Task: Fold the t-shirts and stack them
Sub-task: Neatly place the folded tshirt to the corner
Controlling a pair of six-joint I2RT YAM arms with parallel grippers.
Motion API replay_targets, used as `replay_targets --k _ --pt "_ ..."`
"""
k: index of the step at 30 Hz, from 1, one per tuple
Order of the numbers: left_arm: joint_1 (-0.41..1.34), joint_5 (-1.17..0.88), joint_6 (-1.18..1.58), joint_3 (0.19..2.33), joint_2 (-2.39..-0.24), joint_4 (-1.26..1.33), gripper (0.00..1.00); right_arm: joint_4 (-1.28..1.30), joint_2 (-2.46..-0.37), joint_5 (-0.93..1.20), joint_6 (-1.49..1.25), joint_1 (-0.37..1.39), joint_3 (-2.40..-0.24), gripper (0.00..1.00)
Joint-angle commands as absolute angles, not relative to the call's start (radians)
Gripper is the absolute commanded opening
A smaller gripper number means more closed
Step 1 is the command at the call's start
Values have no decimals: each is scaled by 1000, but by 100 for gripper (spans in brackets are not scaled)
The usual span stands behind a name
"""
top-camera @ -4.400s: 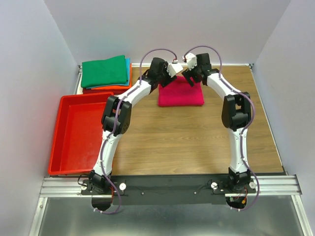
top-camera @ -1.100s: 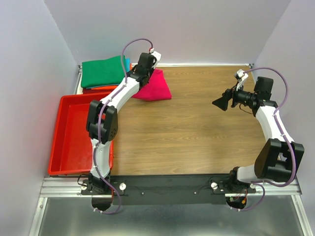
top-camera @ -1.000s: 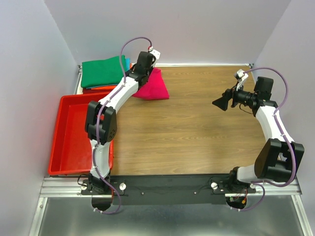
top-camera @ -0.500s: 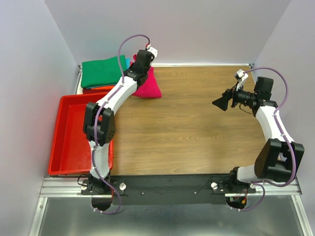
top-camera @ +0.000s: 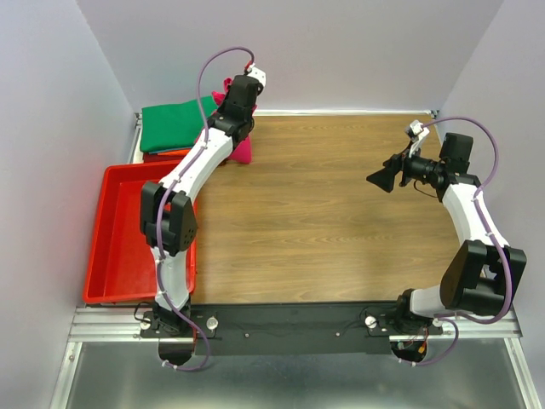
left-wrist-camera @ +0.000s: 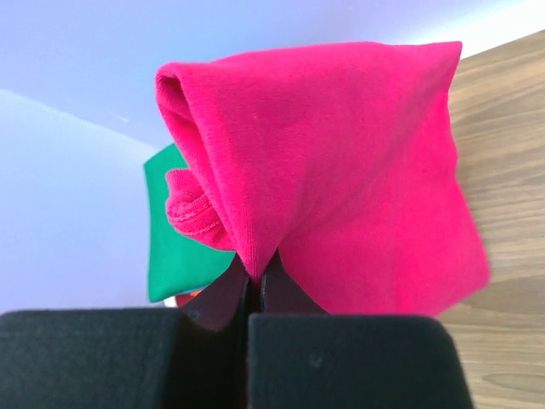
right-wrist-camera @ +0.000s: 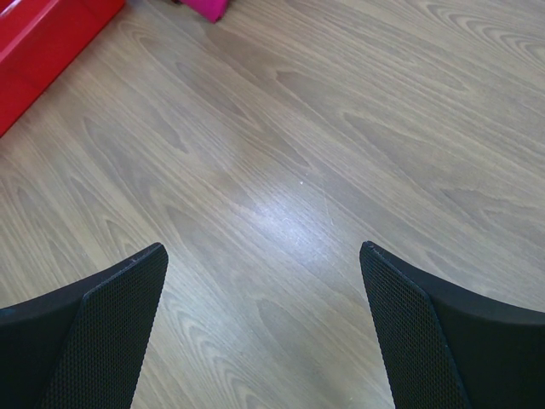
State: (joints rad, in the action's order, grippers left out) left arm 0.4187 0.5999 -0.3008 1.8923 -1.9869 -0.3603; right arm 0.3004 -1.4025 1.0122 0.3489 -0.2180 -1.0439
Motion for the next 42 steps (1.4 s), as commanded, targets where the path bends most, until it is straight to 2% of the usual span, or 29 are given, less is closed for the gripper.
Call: replay_targets --k 1,22,42 --pt "405 684 -334 1930 -1917 -313 0 322 -1404 1048 350 -225 -1037 100" --pt "311 669 -313 2040 -1888 -318 0 325 -1428 1060 344 -225 -1039 100" --pt "120 540 -230 2155 -2149 -307 0 331 -1447 1068 348 -225 -1040 100"
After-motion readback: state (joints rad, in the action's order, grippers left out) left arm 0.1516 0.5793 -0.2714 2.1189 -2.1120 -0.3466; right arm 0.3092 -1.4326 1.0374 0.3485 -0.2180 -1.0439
